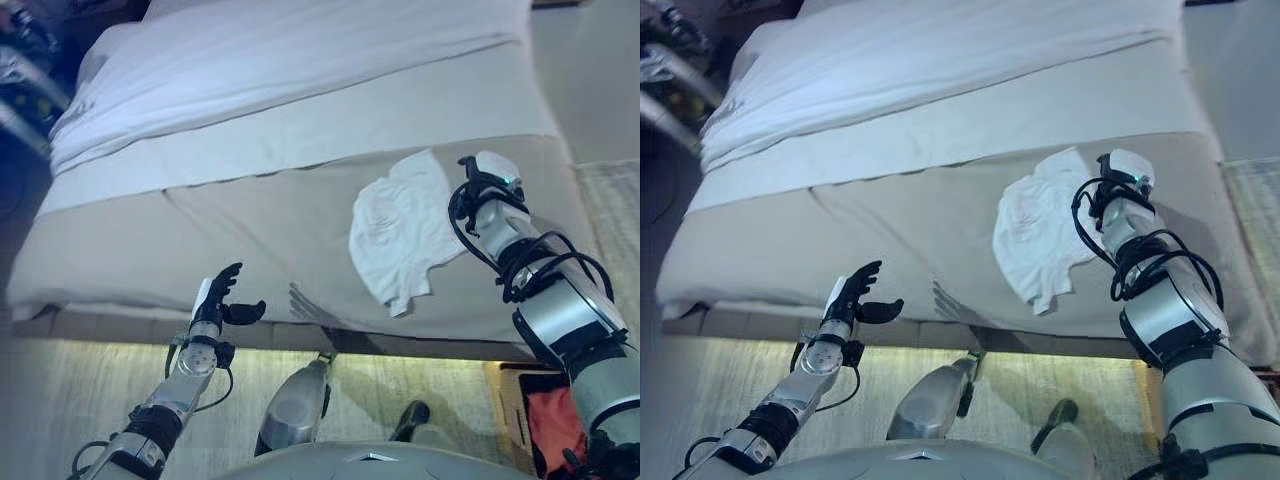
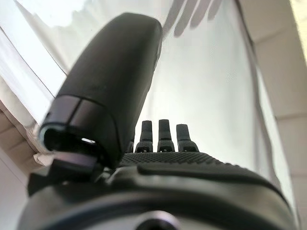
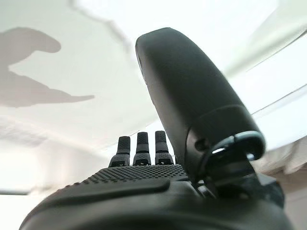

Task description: Pick up the clothes from the bed and place them into the basket

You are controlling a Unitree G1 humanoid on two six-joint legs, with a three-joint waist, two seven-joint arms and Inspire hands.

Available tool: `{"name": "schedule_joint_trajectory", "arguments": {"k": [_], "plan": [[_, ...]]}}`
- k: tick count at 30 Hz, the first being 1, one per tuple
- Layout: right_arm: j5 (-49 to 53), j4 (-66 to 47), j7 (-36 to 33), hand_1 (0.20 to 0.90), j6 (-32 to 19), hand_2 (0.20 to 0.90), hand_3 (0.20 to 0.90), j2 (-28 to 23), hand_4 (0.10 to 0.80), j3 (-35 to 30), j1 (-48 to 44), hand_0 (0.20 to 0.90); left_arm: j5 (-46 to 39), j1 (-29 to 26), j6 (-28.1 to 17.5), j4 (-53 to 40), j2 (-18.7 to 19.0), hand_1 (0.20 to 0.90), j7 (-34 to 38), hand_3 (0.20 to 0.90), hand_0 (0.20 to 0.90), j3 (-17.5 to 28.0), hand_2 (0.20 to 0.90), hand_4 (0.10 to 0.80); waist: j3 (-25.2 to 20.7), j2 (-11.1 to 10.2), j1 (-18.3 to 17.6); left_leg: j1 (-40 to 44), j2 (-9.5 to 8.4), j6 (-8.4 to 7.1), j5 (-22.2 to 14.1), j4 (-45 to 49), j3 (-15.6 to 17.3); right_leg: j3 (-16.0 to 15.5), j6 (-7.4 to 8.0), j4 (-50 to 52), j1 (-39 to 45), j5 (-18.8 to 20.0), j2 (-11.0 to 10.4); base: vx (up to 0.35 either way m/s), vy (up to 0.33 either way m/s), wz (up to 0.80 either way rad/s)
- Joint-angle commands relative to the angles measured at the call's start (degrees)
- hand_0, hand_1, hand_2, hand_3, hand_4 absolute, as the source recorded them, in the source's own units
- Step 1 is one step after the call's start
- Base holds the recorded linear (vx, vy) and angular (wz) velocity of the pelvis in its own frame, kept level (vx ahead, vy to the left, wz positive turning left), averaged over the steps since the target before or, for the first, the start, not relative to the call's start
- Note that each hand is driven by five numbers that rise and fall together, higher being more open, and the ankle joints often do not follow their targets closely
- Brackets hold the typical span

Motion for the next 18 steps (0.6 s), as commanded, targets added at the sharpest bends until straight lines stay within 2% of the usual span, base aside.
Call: {"name": "schedule_joint_trajectory", "arguments": {"k": [1, 5, 7, 13, 18], "plan": [[0.25, -2.2, -2.1, 0.9, 1.51, 0.9, 0.9, -1.93, 0.8, 4.73, -13.3, 0.9, 1.28, -6.78, -7.05, -8.38, 4.59, 0.9, 1.82, 0.9, 0.9, -0.58, 0.9, 0.8, 7.34, -1.03, 2.45, -3.5, -3.01, 2.93, -10.14, 12.3, -1.57, -0.66, -3.79, 2.01, -0.48, 1.57, -1.08, -0.063, 0.028, 0.24], [0.0, -1.37, -1.57, 0.9, 3.05, 0.9, 0.9, -1.59, 0.8, 4.79, -14.56, 0.9, 0.04, -6.72, -8.16, -10.77, 5.19, 0.9, 3.18, 0.9, 0.9, -0.41, 0.9, 0.8, 10.51, -0.12, 3.32, -7.71, -5.26, 4.48, -12.15, 18.37, -1.73, -0.51, -4.11, 9.82, -5.17, -0.49, -3.33, -0.077, 0.073, 0.22], [-0.34, -0.96, -1.56, 0.9, 3.6, 0.9, 0.9, -1.26, 0.8, 4.58, -14.29, 0.9, -0.12, -5.66, -9.14, -12.04, 5.45, 0.9, 3.63, 0.9, 0.9, 0.07, 0.9, 0.8, 11.08, -0.14, 3.83, -11.54, -6.32, 5.43, -14.45, 23.48, -1.27, -0.23, -4.5, 14.98, -8.57, -2.27, -4.25, -0.025, 0.08, 0.21], [-3.16, 0.3, 2.14, 0.9, 6.07, 0.9, 0.9, -0.54, 0.8, 4.43, -12.65, 0.9, -0.66, -5.39, -9.34, -14.52, 5.8, 0.9, 5.26, 0.9, 0.9, -0.03, 0.9, 0.8, 11.08, -0.2, 3.96, -19.73, -6.81, 6.73, -18.24, 32.58, -0.45, 1.2, -5.02, 23.71, -16.51, -4.42, -4.74, -0.015, 0.031, 0.08], [-6.99, 4.01, 9.96, 0.9, 12.53, 0.9, 0.9, -0.96, 0.8, 7.5, -12.98, 0.9, -0.55, -5.43, -10.16, -17.25, 6.26, 0.9, 6.95, 0.9, 0.9, -0.36, 0.9, 0.8, 11.08, 0.21, 4.1, -24.27, -7.11, 7.51, -19.81, 36.79, -0.41, 2.2, -5.42, 26.8, -20.82, -5.58, -4.2, -0.023, -0.001, -0.02]]}}
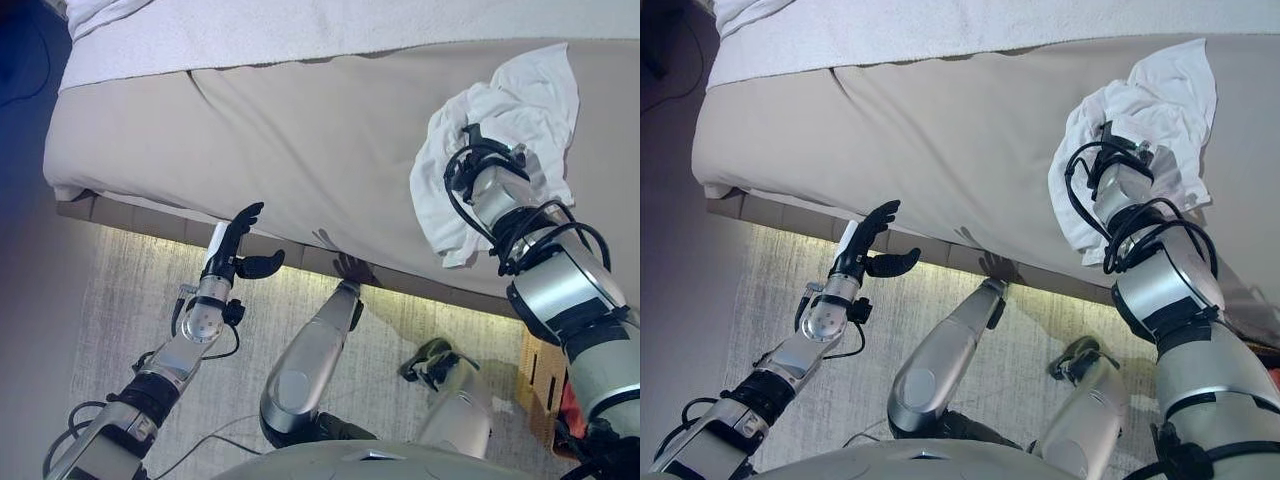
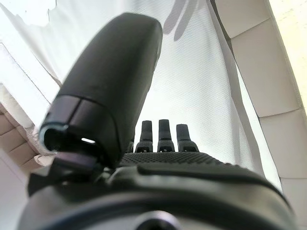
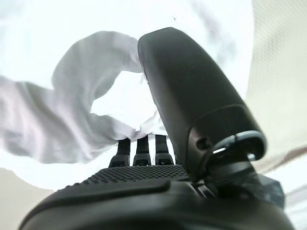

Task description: Pick up the clothes from the bed and place them into the basket

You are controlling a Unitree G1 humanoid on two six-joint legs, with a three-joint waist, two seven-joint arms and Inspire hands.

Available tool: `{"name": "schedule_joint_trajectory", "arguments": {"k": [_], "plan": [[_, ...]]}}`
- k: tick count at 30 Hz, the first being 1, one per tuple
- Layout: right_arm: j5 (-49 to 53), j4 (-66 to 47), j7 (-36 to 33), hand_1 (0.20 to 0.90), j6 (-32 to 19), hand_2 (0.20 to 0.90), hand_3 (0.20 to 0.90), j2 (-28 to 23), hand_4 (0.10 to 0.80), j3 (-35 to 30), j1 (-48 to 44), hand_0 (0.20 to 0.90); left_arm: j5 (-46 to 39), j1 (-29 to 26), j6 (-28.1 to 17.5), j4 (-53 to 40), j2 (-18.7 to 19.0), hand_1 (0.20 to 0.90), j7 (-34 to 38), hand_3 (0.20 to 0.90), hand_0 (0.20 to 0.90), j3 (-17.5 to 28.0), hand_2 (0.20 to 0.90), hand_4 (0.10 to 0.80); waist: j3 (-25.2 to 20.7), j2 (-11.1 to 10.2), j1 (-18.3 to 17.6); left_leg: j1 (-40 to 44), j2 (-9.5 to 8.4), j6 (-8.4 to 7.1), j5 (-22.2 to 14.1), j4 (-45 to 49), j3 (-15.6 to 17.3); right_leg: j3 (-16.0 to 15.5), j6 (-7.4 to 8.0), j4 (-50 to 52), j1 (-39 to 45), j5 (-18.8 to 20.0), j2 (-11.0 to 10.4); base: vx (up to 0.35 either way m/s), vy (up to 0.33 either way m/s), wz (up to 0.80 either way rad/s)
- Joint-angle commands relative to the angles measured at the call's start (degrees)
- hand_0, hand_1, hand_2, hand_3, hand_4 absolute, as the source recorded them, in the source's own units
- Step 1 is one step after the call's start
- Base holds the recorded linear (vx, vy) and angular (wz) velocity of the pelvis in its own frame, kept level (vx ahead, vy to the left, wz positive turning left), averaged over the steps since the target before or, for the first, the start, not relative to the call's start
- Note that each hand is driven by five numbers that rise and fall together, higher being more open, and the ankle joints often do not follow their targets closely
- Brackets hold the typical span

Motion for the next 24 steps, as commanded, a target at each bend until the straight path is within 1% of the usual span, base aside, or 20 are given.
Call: {"name": "schedule_joint_trajectory", "arguments": {"k": [1, 4, 6, 7, 8, 9, 10, 13, 17, 20, 21, 23, 24], "plan": [[-3.99, 2.88, 6.36, 0.9, 5.89, 0.9, 0.9, -2.42, 0.8, 4.52, -4.3, 0.9, -0.43, -0.38, -5.94, -6.68, 3.6, 0.9, 3.66, 0.9, 0.9, 2.96, 0.9, 0.8, 0.17, 0.26, 1.24, -2.36, -1.32, 3.99, -11.06, 9.22, 0.52, 0.3, -3.77, 3.41, -3.16, 2.35, 3.66, -0.039, -0.008, -0.01], [-5.16, 5.69, 11.43, 0.9, 8.78, 0.9, 0.9, -3.06, 0.8, 6.17, -4.38, 0.9, -0.44, -0.11, -6.57, -7.68, 4.24, 0.9, 3.34, 0.9, 0.9, 3.17, 0.9, 0.8, 0.17, 0.53, 1.37, -3.82, -1.47, 4.28, -11.59, 10.86, 0.67, 0.54, -3.88, 4.88, -4.8, 1.81, 3.9, -0.009, -0.007, -0.01], [-4.34, 7.2, 12.22, 0.9, 8.45, 0.9, 0.9, -3.66, 0.8, 6.42, -4.34, 0.9, -0.49, 0.02, -6.8, -7.95, 4.55, 0.9, 3.04, 0.9, 0.9, 3.13, 0.9, 0.8, 0.17, 0.8, 1.38, -4.23, -1.66, 4.37, -11.78, 11.57, 0.57, 0.74, -3.91, 5.47, -5.43, 1.86, 3.95, 0.0, 0.0, 0.0], [-2.86, 7.6, 10.38, 0.775, 7.93, 0.775, 0.755, -3.85, 0.655, 6.54, -4.29, 0.775, -0.58, 0.06, -6.78, -7.94, 4.65, 0.9, 2.75, 0.9, 0.9, 3.15, 0.9, 0.8, 0.17, 0.9, 1.34, -4.18, -1.68, 4.44, -11.79, 11.61, 0.62, 0.85, -3.9, 5.51, -5.5, 1.93, 3.95, -0.018, -0.006, 0.04], [-2.47, 7.68, 9.04, 0.516, 7.3, 0.516, 0.453, -4.03, 0.353, 6.27, -4.38, 0.516, -0.78, 0.1, -6.76, -7.85, 4.7, 0.9, 2.55, 0.9, 0.9, 3.08, 0.9, 0.8, 0.17, 0.99, 1.25, -4.02, -1.68, 4.47, -11.83, 11.59, 0.7, 0.99, -3.89, 5.48, -5.44, 2.02, 3.94, 0.0, 0.0, 0.0], [-1.51, 7.57, 7.43, 0.3, 6.52, 0.3, 0.2, -4.24, 0.1, 5.8, -4.6, 0.3, -0.88, 0.2, -6.84, -7.66, 4.69, 0.9, 2.42, 0.9, 0.9, 2.95, 0.9, 0.8, 0.17, 1.04, 1.13, -3.69, -1.62, 4.48, -11.81, 11.39, 0.84, 1.01, -3.87, 5.28, -5.2, 2.18, 3.9, 0.0, 0.0, 0.0], [-0.32, 7.35, 4.62, 0.3, 4.97, 0.3, 0.2, -4.52, 0.1, 5.24, -4.48, 0.3, -0.72, 0.54, -6.97, -7.53, 4.61, 0.9, 2.23, 0.9, 0.9, 2.93, 0.9, 0.8, 0.17, 1.05, 0.9, -3.02, -1.34, 4.42, -11.66, 10.82, 1.09, 1.06, -3.78, 4.72, -4.63, 2.54, 3.89, -0.016, 0.032, -0.04], [0.76, 6.16, 1.77, 0.3, 3.01, 0.3, 0.2, -5.06, 0.1, 4.08, -3.99, 0.3, -0.36, 0.98, -6.88, -7.37, 4.32, 0.9, 2.62, 0.9, 0.9, 2.81, 0.9, 0.8, 0.17, 0.77, 0.32, -1.35, -0.71, 4.38, -11.41, 9.47, 1.6, 1.26, -3.6, 3.38, -3.33, 3.21, 4.07, -0.008, 0.035, -0.1], [2.11, 3.18, -2.13, 0.3, 0.28, 0.3, 0.2, -5.68, 0.1, 1.83, -2.07, 0.3, 0.38, 1.22, -6.09, -7.15, 3.72, 0.9, 3.77, 0.9, 0.9, 3.11, 0.9, 0.8, 0.17, -0.44, -1.22, 3.01, 0.92, 4.2, -10.24, 5.01, 2.73, 1.97, -2.96, -1.33, 0.45, 4.97, 4.88, -0.018, 0.034, -0.13], [4.07, 1.23, -3.12, 0.3, -0.79, 0.3, 0.2, -5.65, 0.1, 0.34, -0.74, 0.3, 0.31, 0.53, -4.93, -6.78, 3.58, 0.9, 4.17, 0.9, 0.9, 3.5, 0.9, 0.8, 0.17, -1.43, -2.39, 7.22, 2.11, 3.97, -9.34, 1.28, 3.45, 2.51, -2.46, -5.46, 4.01, 6.26, 5.39, -0.006, 0.029, -0.24], [6.69, 0.59, -3.82, 0.3, -2.42, 0.3, 0.2, -5.72, 0.1, -0.63, 0.03, 0.3, 0.18, -0.1, -3.59, -6.5, 3.5, 0.9, 4.3, 0.9, 0.9, 3.9, 0.9, 0.8, 0.17, -2.09, -3.13, 10.1, 2.8, 3.83, -8.76, -0.92, 3.84, 2.85, -2.16, -8.03, 6.47, 6.99, 5.68, 0.006, 0.033, -0.24], [8.4, -0.28, -3.91, 0.3, -3.76, 0.3, 0.2, -5.95, 0.1, -1.79, 0.87, 0.3, -0.05, -0.41, -2.63, -6.31, 3.47, 0.9, 4.51, 0.9, 0.9, 4.2, 0.9, 0.8, 0.17, -2.59, -3.75, 12.34, 3.34, 3.64, -8.42, -2.42, 4.31, 3.0, -1.99, -9.66, 8.44, 7.34, 5.92, 0.019, 0.027, -0.32], [11.27, -1.12, -4.69, 0.3, -5.37, 0.3, 0.2, -6.03, 0.1, -3.36, 2.06, 0.3, -0.25, -0.69, -1.95, -5.88, 3.5, 0.9, 4.27, 0.9, 0.9, 4.69, 0.9, 0.8, 0.17, -3.15, -4.44, 14.56, 3.86, 3.47, -8.11, -3.97, 4.91, 3.32, -1.8, -11.47, 10.32, 7.7, 6.26, 0.039, 0.021, -0.4]]}}
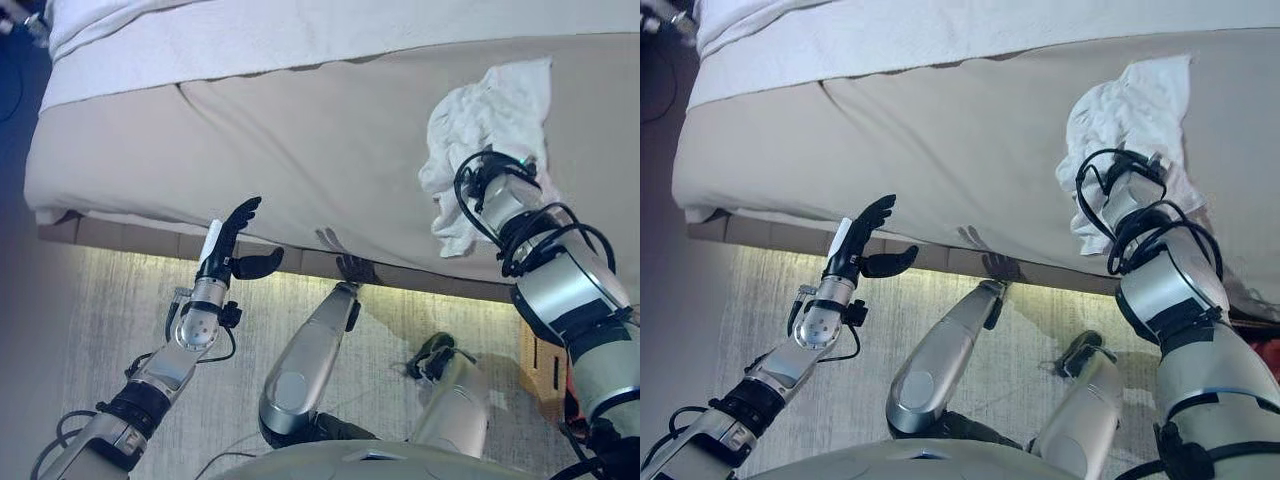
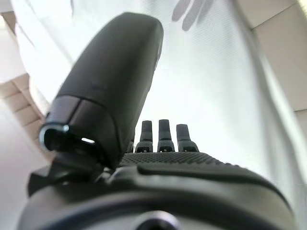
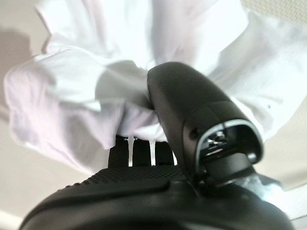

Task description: Pick up the clothes from the bed and place them into the basket

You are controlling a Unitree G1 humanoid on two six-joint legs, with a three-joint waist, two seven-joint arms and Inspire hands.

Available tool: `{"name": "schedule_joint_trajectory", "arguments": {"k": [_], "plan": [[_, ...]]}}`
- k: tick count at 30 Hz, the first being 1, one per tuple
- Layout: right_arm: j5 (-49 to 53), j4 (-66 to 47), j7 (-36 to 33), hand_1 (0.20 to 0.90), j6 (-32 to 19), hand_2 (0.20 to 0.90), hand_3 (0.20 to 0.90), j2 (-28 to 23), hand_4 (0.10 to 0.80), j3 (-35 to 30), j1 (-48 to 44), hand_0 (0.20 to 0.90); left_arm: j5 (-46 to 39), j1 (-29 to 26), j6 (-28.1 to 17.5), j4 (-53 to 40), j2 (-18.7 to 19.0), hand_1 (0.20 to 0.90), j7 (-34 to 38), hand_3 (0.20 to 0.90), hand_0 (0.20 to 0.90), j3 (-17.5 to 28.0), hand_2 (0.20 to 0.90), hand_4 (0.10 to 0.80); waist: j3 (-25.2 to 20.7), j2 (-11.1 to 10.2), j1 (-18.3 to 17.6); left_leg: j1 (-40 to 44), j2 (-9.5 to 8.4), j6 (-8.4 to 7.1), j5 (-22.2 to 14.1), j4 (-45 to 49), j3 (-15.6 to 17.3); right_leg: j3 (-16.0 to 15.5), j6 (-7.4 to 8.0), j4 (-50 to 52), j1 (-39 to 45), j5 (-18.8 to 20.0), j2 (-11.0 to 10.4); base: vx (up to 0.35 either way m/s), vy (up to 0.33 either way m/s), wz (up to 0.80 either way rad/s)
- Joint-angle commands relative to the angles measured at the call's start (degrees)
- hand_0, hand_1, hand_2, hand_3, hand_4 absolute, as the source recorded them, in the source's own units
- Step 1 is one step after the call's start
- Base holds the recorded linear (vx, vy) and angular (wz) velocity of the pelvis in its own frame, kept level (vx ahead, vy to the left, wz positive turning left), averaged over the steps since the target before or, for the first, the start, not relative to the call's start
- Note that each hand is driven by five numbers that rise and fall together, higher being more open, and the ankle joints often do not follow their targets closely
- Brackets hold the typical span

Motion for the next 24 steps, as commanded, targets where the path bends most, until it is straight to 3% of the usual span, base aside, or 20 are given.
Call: {"name": "schedule_joint_trajectory", "arguments": {"k": [1, 3, 4, 11, 15, 19, 24], "plan": [[7.38, -4.48, -5.37, 0.3, -6.73, 0.3, 0.2, -5.45, 0.1, -2.15, -2.47, 0.3, -0.33, -3.33, -0.9, -1.12, 0.98, 0.9, 2.23, 0.9, 0.9, 5.26, 0.9, 0.8, 0.11, -3.08, -2.84, 8.82, 2.9, 2.28, -7.62, -0.09, 1.09, -0.95, -2.0, -4.79, 6.5, 8.17, 4.4, 0.047, 0.015, -0.29], [8.59, -6.03, -5.44, 0.3, -8.81, 0.3, 0.2, -5.37, 0.1, -4.43, -0.01, 0.3, -0.44, -3.36, -0.22, -0.05, 0.98, 0.9, 1.85, 0.9, 0.9, 5.55, 0.9, 0.8, -0.78, -3.89, -3.74, 11.08, 3.74, 1.93, -7.29, -1.89, 1.89, -0.65, -1.77, -7.0, 8.35, 8.72, 4.93, 0.061, 0.009, -0.28], [10.28, -7.88, -5.07, 0.3, -11.49, 0.3, 0.2, -5.9, 0.1, -6.03, 2.2, 0.3, -0.27, -3.05, 0.74, 0.58, 0.65, 0.9, 1.52, 0.9, 0.9, 5.93, 0.9, 0.8, -2.31, -4.43, -4.66, 12.79, 4.6, 1.71, -5.47, -4.6, 2.63, -0.89, -2.03, -10.77, 10.19, 10.73, 5.83, 0.079, 0.005, -0.34], [17.42, -23.0, -6.46, 0.3, -16.62, 0.3, 0.2, -8.93, 0.1, -12.47, 11.32, 0.3, 0.15, 0.49, 2.57, 3.01, -0.72, 0.9, 0.3, 0.9, 0.9, 7.78, 0.9, 0.8, -9.3, -6.98, -8.77, 21.92, 7.26, -0.41, -2.68, -15.13, 5.64, 0.65, -1.05, -23.05, 18.42, 14.28, 8.78, 0.115, -0.002, -0.25], [20.92, -31.84, -7.13, 0.3, -16.62, 0.3, 0.2, -11.48, 0.1, -16.47, 14.05, 0.3, 1.45, 2.26, 3.88, 4.6, -1.66, 0.9, 0.21, 0.9, 0.9, 8.15, 0.9, 0.8, -14.11, -8.05, -11.31, 26.2, 8.47, -1.37, -1.4, -20.54, 7.61, 1.88, -0.51, -28.64, 21.49, 16.71, 10.11, 0.114, 0.017, -0.21], [24.88, -33.74, -5.92, 0.3, -17.06, 0.3, 0.2, -15.12, 0.1, -20.25, 12.95, 0.3, 1.05, 2.97, 4.71, 8.59, -2.36, 0.9, -1.03, 0.9, 0.9, 7.7, 0.9, 0.8, -18.55, -8.49, -12.77, 29.52, 9.02, -2.28, -0.31, -25.2, 8.85, 2.73, 0.06, -33.43, 24.2, 18.52, 11.09, 0.124, 0.018, -0.2], [26.96, -34.76, -6.26, 0.3, -16.44, 0.3, 0.2, -19.29, 0.1, -23.11, 11.53, 0.3, 0.86, 3.79, 2.06, 15.74, -3.28, 0.9, -1.28, 0.9, 0.9, 7.85, 0.9, 0.8, -21.49, -9.04, -14.67, 31.62, 9.65, -3.2, 0.25, -28.42, 10.45, 3.66, 0.87, -37.61, 25.72, 20.26, 11.79, 0.065, 0.004, -0.18]]}}
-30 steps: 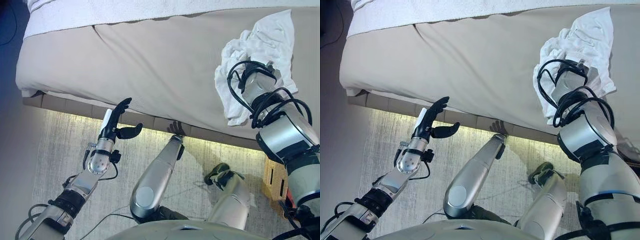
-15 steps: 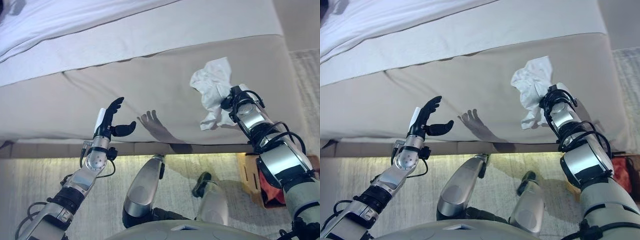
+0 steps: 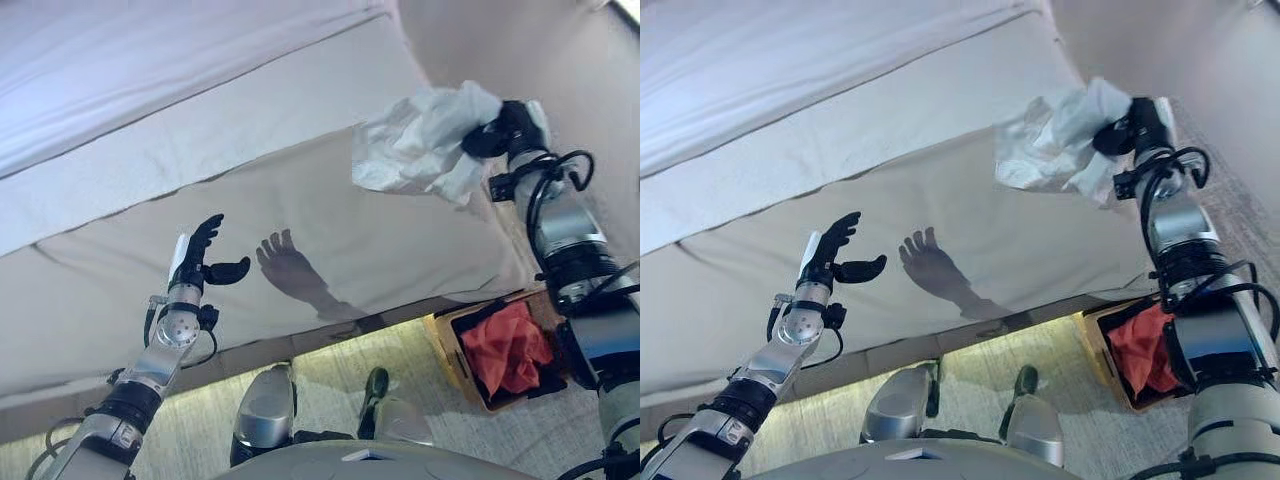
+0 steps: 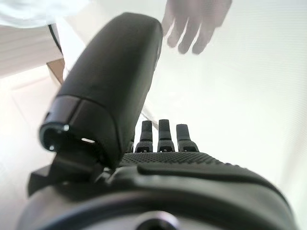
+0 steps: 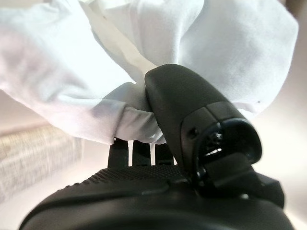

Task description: Pick up the clothes from the bed and place them into the basket

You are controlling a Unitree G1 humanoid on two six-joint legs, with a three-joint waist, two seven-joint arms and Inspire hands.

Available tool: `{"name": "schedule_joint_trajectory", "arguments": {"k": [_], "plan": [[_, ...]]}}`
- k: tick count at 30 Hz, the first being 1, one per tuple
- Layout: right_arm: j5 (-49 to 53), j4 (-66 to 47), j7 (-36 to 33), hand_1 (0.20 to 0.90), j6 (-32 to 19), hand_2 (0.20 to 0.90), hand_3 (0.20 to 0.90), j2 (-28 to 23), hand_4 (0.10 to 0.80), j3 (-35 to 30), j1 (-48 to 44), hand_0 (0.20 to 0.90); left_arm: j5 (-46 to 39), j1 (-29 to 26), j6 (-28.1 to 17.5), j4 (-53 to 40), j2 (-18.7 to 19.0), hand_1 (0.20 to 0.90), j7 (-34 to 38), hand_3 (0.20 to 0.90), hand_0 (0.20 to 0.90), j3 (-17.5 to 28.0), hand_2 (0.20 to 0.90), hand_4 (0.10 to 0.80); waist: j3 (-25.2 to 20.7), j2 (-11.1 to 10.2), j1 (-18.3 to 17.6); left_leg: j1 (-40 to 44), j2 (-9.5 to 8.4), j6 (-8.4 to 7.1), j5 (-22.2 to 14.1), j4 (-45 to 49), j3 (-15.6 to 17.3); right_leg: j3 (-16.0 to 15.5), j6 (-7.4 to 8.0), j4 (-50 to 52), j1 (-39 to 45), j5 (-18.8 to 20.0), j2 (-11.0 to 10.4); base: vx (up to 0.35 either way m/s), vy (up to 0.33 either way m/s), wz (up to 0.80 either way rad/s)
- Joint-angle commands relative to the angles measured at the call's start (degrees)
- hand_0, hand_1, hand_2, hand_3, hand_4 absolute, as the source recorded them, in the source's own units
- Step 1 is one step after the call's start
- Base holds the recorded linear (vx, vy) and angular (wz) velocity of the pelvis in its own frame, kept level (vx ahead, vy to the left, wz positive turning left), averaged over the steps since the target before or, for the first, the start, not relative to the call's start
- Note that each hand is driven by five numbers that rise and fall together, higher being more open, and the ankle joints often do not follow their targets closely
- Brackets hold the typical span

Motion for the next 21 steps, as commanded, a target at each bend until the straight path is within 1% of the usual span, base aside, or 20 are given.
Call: {"name": "schedule_joint_trajectory", "arguments": {"k": [1, 3, 6, 8, 15, 21], "plan": [[2.51, -2.86, -2.45, 0.3, -5.29, 0.3, 0.2, -8.32, 0.1, 0.27, -2.49, 0.3, 0.92, 2.12, -5.4, 3.94, -1.47, 0.9, 0.88, 0.9, 0.9, 0.23, 0.9, 0.8, -11.7, 0.69, -1.53, 0.98, 3.13, -2.81, -5.08, 0.02, 1.43, 0.84, -1.63, 1.39, -4.03, 0.98, 1.04, 0.033, 0.003, -0.16], [2.84, -2.43, -2.62, 0.3, -5.14, 0.3, 0.2, -10.7, 0.1, -0.33, -2.81, 0.3, 2.07, 2.58, -7.26, 5.85, -1.65, 0.9, -0.99, 0.9, 0.9, 0.06, 0.9, 0.8, -12.61, 0.47, -2.5, 1.09, 3.27, -3.09, -5.46, 0.02, 2.09, 1.57, -1.48, -0.19, -3.96, 1.77, 1.44, 0.024, 0.008, -0.21], [3.34, -2.17, -2.82, 0.3, -5.03, 0.3, 0.2, -12.66, 0.1, -1.23, -2.6, 0.3, 4.69, 2.96, -9.63, 6.06, -0.97, 0.9, -1.77, 0.9, 0.9, -0.77, 0.9, 0.8, -12.98, 0.5, -3.52, 1.31, 3.43, -3.25, -5.96, 0.02, 2.78, 2.46, -1.32, -1.19, -4.14, 2.28, 1.8, 0.005, 0.006, -0.16], [3.82, -2.37, -2.99, 0.3, -4.92, 0.3, 0.2, -13.58, 0.1, -1.74, -2.01, 0.3, 5.36, 2.72, -10.13, 5.69, -0.41, 0.9, -1.93, 0.9, 0.9, -1.52, 0.9, 0.8, -13.13, 0.52, -4.34, 1.54, 3.59, -3.31, -6.21, 0.02, 3.52, 3.18, -1.24, -1.46, -4.47, 2.42, 1.98, 0.002, 0.01, -0.14], [3.79, -2.5, -3.93, 0.3, -4.83, 0.3, 0.2, -14.28, 0.1, -4.56, 1.73, 0.3, 5.45, 0.38, -10.46, 4.97, -0.5, 0.9, -2.82, 0.9, 0.9, -2.64, 0.9, 0.8, -13.2, 0.69, -6.86, 2.85, 4.09, -3.38, -7.08, 0.02, 5.5, 5.41, -1.16, -1.56, -4.87, 2.46, 2.53, 0.005, 0.002, -0.21], [2.36, -3.94, -3.91, 0.3, -3.01, 0.3, 0.2, -13.77, 0.1, -6.92, 7.37, 0.3, 5.73, -1.17, -10.68, 3.49, -0.44, 0.9, -3.67, 0.9, 0.9, -2.71, 0.9, 0.8, -13.13, 0.64, -8.96, 3.75, 4.52, -3.57, -7.25, 0.02, 6.94, 7.24, -1.29, -1.77, -5.03, 2.73, 3.1, 0.011, -0.028, -0.16]]}}
